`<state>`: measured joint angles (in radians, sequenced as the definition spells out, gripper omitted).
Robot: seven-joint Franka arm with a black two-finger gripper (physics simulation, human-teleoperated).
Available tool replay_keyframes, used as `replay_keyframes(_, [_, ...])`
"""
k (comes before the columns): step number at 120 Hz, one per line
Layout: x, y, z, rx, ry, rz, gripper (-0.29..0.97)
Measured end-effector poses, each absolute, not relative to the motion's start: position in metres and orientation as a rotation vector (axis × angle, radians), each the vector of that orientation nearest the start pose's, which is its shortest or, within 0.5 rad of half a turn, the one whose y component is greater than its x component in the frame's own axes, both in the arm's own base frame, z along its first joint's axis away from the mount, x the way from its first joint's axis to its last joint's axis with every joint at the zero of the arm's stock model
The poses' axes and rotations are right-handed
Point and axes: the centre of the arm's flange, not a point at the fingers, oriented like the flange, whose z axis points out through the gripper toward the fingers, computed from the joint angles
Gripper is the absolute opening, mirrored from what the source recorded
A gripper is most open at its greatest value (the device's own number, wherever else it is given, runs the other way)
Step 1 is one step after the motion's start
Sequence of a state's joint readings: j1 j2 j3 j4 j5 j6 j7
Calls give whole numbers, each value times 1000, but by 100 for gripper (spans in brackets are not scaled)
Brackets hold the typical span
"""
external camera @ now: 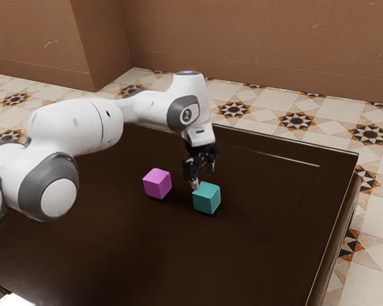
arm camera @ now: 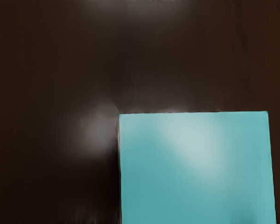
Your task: Pick up the blue block with one arm, and put the blue block on the pink block with one arm
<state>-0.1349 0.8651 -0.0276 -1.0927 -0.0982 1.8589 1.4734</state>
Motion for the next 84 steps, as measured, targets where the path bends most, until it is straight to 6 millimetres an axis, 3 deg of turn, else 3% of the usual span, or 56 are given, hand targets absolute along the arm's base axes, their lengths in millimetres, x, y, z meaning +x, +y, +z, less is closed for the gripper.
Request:
replay_keyframes(23, [745, -126, 266, -2339, 2367, 41, 68])
replay_keyframes(45, [745, -126, 262, -2362, 2365, 33, 64])
replay_keyframes(61, [744, -127, 262, -2370, 2361, 31, 47])
replay_keyframes(84, [739, -125, 267, -2382, 2350, 41, 32])
